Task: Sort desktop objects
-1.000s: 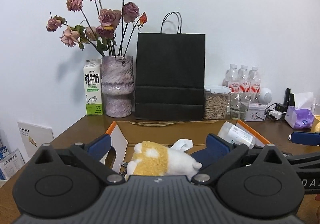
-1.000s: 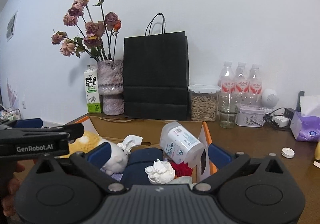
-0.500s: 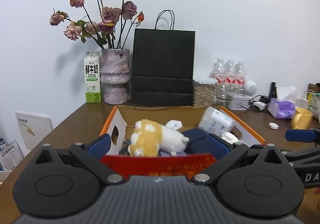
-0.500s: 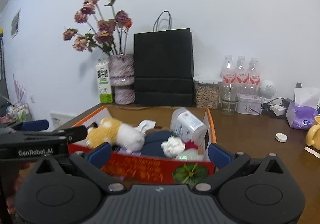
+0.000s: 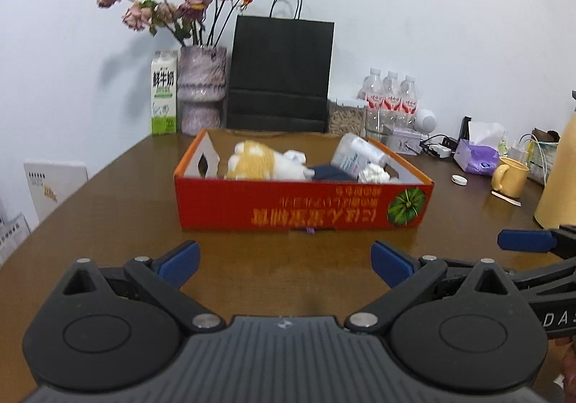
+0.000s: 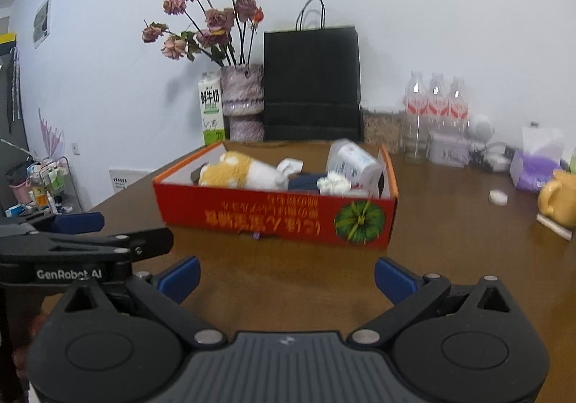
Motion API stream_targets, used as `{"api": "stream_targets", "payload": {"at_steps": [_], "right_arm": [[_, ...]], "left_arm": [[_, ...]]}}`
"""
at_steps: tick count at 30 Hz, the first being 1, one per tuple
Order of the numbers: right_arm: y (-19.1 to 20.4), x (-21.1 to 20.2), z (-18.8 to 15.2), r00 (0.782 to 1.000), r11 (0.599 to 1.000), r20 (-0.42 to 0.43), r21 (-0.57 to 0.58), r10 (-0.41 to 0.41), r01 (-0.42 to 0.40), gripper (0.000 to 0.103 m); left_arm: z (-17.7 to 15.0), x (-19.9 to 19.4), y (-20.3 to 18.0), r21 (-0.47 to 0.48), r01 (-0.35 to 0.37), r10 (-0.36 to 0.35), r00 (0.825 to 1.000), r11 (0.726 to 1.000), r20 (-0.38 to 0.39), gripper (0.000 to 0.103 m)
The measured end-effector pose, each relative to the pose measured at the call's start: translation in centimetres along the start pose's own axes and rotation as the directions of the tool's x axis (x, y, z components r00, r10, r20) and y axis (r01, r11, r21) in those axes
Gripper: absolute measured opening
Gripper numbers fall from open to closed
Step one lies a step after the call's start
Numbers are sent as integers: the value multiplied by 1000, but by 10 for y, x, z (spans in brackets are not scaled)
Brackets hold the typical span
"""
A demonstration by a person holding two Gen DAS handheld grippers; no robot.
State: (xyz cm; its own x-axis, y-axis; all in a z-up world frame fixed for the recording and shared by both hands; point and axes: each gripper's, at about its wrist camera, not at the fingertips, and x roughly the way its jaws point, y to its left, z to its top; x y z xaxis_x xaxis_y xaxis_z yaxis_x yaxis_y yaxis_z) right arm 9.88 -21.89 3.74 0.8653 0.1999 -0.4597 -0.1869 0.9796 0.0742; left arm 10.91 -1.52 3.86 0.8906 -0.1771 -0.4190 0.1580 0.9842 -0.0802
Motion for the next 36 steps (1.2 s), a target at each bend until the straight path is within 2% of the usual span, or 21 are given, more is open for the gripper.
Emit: {"api": "stream_targets", "payload": {"at_steps": [15, 36], "right_arm": [[12, -24, -21, 1000, 1000, -24, 6, -17, 18, 103], [16, -28, -25, 999, 1000, -33, 6, -17, 17, 103]], "left_arm": [[-11, -26, -2, 13, -41, 41, 999, 999, 5, 103], [-16, -30, 0, 15, -41, 41, 999, 999, -2, 103]]}}
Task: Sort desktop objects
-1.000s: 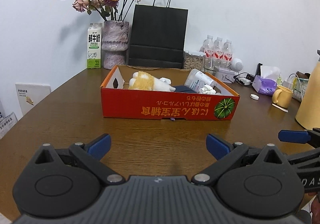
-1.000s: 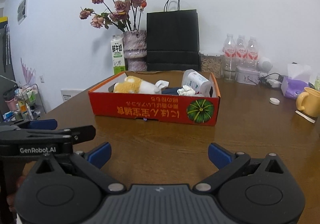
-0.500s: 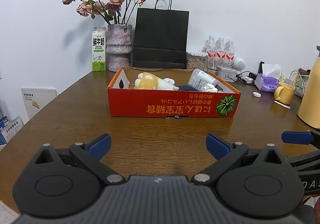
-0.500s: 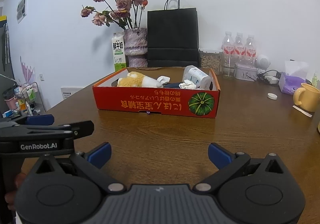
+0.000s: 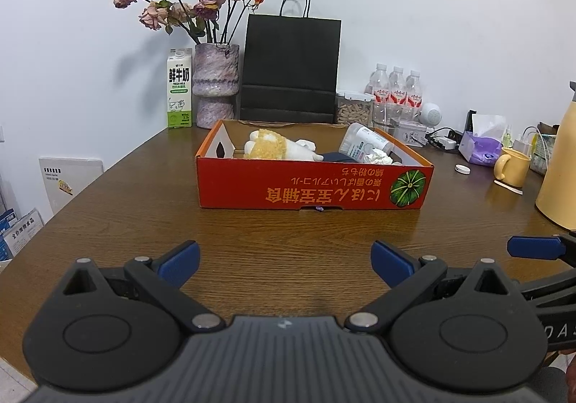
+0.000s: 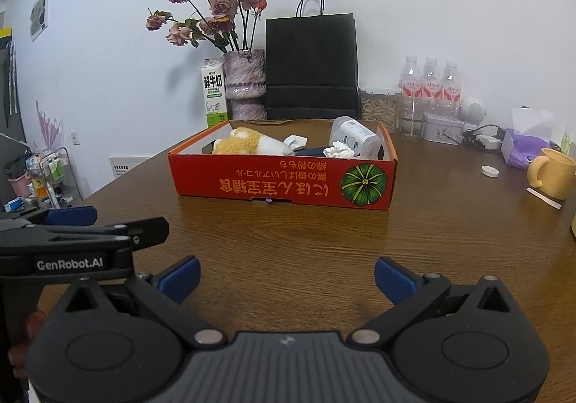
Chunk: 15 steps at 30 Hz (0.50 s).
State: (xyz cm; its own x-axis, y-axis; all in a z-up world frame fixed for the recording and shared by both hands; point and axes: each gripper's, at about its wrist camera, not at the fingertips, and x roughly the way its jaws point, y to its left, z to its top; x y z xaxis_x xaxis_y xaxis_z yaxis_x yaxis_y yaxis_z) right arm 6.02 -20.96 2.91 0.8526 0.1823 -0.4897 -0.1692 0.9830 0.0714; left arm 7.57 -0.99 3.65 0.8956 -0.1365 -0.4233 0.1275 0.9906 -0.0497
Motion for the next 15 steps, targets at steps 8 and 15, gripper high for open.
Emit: {"api": "stream_targets", "payload": {"at_steps": [8, 15], "right_arm": [[-1, 1, 0, 1000, 1000, -1, 4, -1, 1, 103], [-1, 1, 1, 1000, 1000, -1, 3, -3, 3, 103]], "left_arm": [[-2, 1, -1, 3, -1, 1, 1000, 1000, -4, 103], [-2, 1, -1, 3, -2, 2, 1000, 1000, -5, 103]]}}
